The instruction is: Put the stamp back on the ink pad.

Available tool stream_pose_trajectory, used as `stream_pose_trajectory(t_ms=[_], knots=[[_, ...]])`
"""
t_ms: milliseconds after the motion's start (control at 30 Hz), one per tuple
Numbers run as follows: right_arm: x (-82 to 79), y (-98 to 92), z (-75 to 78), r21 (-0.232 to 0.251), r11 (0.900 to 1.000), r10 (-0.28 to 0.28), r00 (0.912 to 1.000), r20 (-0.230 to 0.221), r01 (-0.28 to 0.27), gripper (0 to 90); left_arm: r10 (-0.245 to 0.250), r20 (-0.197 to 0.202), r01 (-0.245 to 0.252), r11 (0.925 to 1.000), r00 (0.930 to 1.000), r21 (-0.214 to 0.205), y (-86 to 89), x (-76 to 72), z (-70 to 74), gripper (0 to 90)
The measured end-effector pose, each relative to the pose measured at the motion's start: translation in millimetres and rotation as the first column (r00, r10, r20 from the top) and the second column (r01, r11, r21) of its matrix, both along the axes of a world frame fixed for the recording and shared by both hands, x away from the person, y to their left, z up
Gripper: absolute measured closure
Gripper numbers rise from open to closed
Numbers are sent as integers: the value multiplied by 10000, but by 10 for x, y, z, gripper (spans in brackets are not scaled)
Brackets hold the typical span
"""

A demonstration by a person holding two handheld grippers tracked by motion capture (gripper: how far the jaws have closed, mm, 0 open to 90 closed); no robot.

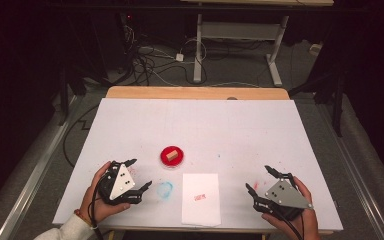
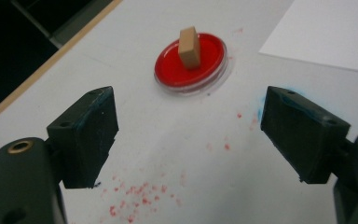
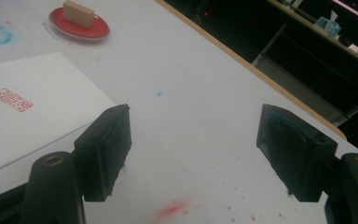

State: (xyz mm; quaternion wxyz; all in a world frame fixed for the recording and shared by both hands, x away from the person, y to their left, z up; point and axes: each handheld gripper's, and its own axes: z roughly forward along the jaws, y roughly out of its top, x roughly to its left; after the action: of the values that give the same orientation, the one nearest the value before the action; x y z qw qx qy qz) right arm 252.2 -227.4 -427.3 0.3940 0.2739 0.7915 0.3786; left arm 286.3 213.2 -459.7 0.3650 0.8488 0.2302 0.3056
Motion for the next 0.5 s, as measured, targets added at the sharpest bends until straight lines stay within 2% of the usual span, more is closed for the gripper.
stream_pose_trajectory(t_ms=[333,500], knots=[[-5,-10,-11,14,10000,31,10000,-31,-31,265,342,-522,-338,9994,9981,80,174,-53,-113,180],[-8,-5,-8,-48,10000,53,10000,23,-53,264,204,-390,-195,9996,9990,224,129,-79,-109,180]])
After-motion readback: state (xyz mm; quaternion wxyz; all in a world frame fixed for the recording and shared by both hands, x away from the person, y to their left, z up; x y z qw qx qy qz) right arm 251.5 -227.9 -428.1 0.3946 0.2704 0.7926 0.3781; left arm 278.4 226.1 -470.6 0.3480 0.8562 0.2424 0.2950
